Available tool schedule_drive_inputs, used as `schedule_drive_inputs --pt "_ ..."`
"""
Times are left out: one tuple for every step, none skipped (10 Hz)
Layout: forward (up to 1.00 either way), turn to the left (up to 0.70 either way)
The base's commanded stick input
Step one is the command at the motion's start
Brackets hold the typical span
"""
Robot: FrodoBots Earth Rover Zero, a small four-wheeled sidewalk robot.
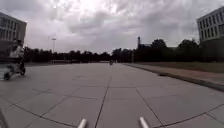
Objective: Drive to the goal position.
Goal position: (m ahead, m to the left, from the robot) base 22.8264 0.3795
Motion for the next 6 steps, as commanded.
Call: schedule_drive_inputs --pt "0.70 0.00" --pt "0.70 0.00" --pt "0.70 0.00" --pt "0.70 0.00" --pt "0.70 0.00" --pt "0.70 0.00"
